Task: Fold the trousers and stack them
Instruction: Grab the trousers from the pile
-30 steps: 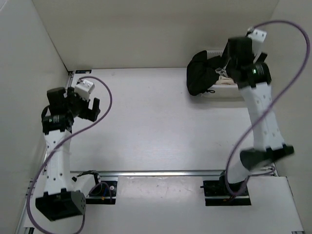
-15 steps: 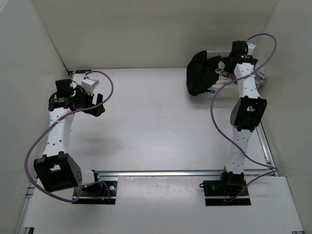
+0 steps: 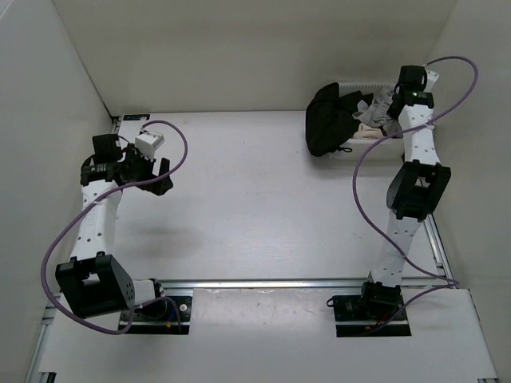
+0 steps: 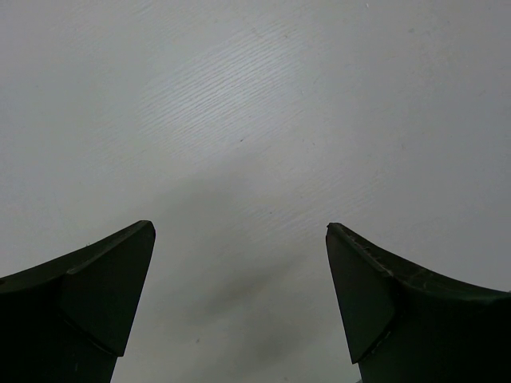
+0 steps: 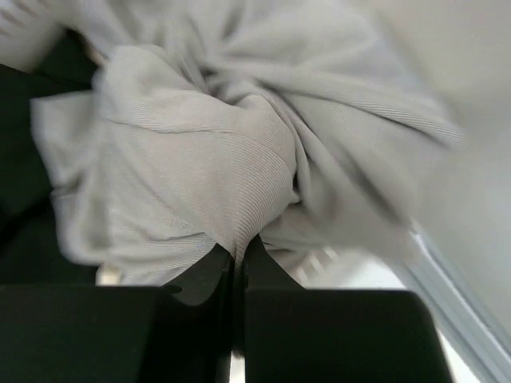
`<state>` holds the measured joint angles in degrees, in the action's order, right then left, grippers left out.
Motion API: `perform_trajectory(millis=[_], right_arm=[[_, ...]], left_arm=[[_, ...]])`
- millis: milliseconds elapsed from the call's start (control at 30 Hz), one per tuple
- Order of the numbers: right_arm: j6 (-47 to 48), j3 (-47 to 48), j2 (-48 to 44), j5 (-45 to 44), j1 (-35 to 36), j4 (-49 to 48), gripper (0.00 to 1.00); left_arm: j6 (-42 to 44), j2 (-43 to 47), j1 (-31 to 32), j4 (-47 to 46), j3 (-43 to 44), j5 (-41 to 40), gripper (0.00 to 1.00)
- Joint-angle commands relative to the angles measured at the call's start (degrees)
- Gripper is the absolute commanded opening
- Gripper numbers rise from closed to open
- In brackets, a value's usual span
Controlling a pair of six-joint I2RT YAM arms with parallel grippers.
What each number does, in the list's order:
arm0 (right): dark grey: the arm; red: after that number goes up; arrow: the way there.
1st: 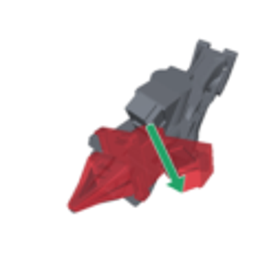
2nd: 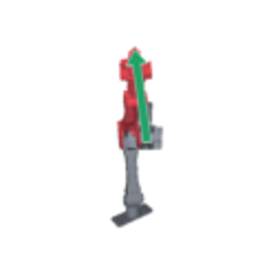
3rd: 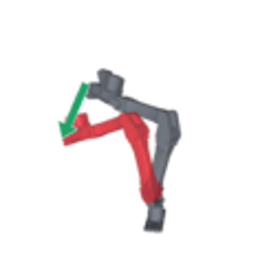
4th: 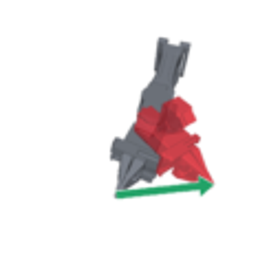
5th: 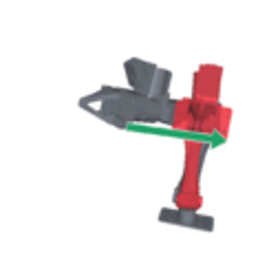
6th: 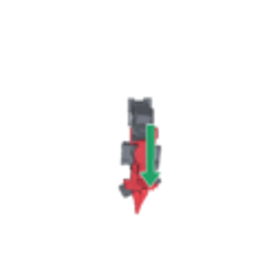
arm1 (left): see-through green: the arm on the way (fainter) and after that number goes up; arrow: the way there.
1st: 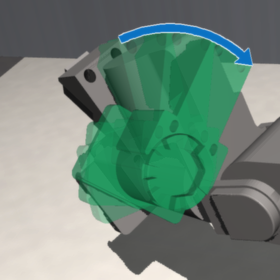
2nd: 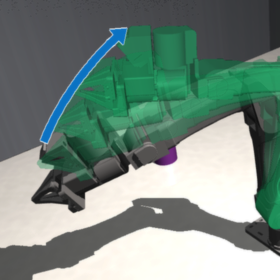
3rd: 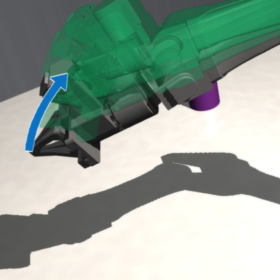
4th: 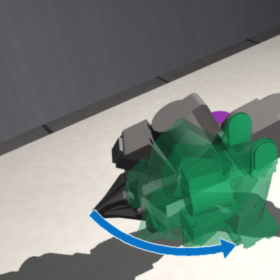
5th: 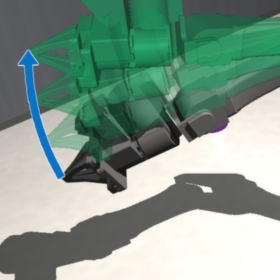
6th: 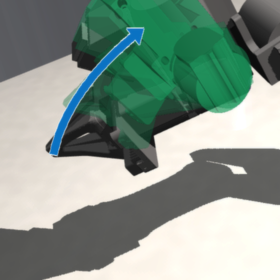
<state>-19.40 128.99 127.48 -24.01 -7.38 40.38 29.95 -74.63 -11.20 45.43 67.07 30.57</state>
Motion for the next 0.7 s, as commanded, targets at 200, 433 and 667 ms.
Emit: perform_trajectory(millis=[200,433,667], right_arm=[[9.19,3.1,-30.87,7.91,11.73,-9.34,0.0],[5.2,0.66,-46.34,19.76,32.49,-24.09,0.0],[-16.44,-5.41,-44.43,39.55,33.56,-37.84,0.0]], left_arm=[[-2.44,10.19,-0.22,0.01,-1.85,1.69,1.0],[-6.04,16.87,-0.22,0.54,-2.38,-2.52,1.0],[-10.0,19.96,-0.22,0.54,-1.24,-8.06,1.0]])
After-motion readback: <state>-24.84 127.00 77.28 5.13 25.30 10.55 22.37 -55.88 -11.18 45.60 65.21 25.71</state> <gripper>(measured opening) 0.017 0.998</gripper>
